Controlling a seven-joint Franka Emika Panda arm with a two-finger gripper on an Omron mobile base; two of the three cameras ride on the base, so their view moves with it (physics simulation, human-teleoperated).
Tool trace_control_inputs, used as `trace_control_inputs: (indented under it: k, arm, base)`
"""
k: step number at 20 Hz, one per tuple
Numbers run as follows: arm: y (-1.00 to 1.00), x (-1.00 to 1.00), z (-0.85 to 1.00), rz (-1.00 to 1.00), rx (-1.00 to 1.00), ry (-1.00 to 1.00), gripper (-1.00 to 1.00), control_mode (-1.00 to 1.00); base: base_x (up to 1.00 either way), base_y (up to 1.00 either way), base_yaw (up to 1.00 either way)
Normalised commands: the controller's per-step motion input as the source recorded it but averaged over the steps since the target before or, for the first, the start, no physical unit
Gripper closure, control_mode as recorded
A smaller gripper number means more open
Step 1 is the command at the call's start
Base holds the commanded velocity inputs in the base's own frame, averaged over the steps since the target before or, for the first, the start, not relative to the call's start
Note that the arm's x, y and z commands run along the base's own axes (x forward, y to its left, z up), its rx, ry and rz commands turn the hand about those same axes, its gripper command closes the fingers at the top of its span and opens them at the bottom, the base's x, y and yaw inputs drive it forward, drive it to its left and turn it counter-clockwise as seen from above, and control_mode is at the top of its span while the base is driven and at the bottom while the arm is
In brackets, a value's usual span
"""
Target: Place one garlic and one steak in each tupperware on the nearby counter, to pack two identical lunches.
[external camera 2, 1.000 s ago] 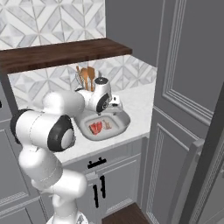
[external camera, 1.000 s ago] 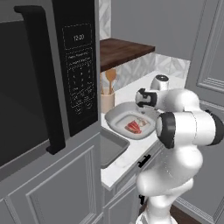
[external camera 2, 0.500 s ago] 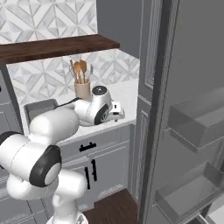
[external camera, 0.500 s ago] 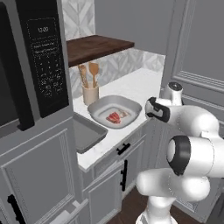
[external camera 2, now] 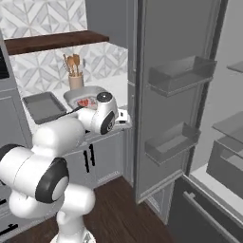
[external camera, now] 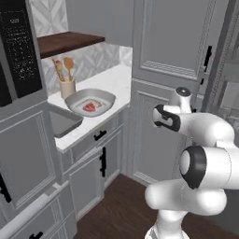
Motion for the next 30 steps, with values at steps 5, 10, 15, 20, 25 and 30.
trace_control_inputs:
  k: [5, 10, 15, 20, 25, 30]
  arm:
    - [0.00, 0.00, 0.00, 0.00, 0.00, 0.00, -1.00, 1.00]
    - [0.00, 0.00, 0.00, 0.00, 0.00, 0.00, -1.00, 1.00]
    - [0.00, 0.00, 0.00, 0.00, 0.00, 0.00, -1.00, 1.00]
    - [0.00, 0.00, 0.00, 0.00, 0.00, 0.00, -1.00, 1.00]
    - [0.00, 0.00, 0.00, 0.00, 0.00, 0.00, -1.00, 1.00]
    - [0.00, 0.00, 0.00, 0.00, 0.00, 0.00, -1.00, 1.00]
  base:
    - [-1.00, 0.24, -0.60]
    - [-1.00, 0.36, -0.54]
    - [-0.36, -0.15, -0.86]
    - [0.69, -0.41, -0.53]
    - [1.00, 0.95, -0.04]
    - [0.91, -0.38, 0.05]
